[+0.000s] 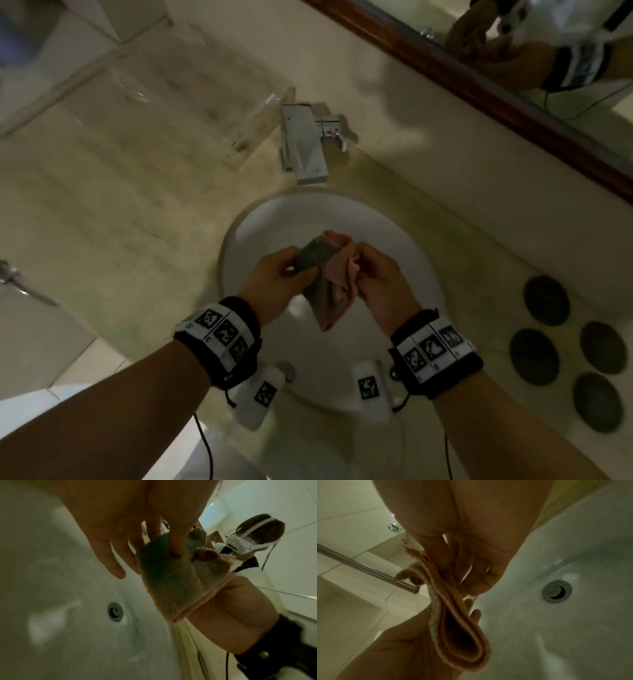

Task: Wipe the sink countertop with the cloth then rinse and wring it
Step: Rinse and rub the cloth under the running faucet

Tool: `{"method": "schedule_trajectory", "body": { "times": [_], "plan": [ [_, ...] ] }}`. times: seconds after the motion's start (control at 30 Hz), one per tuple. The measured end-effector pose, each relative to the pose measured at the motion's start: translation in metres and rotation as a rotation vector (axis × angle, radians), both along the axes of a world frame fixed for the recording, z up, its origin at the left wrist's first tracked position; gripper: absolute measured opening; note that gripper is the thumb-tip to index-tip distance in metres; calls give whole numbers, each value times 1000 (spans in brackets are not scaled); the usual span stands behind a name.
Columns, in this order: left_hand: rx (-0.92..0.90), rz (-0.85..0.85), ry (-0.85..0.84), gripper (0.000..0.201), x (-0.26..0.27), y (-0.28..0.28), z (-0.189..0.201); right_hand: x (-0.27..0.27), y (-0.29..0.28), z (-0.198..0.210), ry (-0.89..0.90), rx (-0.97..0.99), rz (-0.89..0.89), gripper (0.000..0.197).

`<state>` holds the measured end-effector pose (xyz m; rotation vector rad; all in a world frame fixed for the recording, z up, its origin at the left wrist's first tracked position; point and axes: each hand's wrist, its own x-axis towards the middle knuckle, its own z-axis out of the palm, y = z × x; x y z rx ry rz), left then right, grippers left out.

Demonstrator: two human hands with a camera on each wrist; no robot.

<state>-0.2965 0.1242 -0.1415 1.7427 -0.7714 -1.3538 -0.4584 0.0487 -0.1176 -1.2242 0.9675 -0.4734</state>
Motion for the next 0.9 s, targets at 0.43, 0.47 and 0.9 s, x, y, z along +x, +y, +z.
{"method": "schedule_trajectory", "body": {
  "times": [0.43,0.47,0.9],
  "plan": [
    [101,77,177,22,29,-51,-19,83,-135,27,619,-607,-161,24],
    [107,92,210,20,30,-54,-19,91,-141,26,640,-644,-121,26],
    [84,190,439,22,47,-81,-33,80,-141,-14,698,-640,-180,22]
  ]
}}
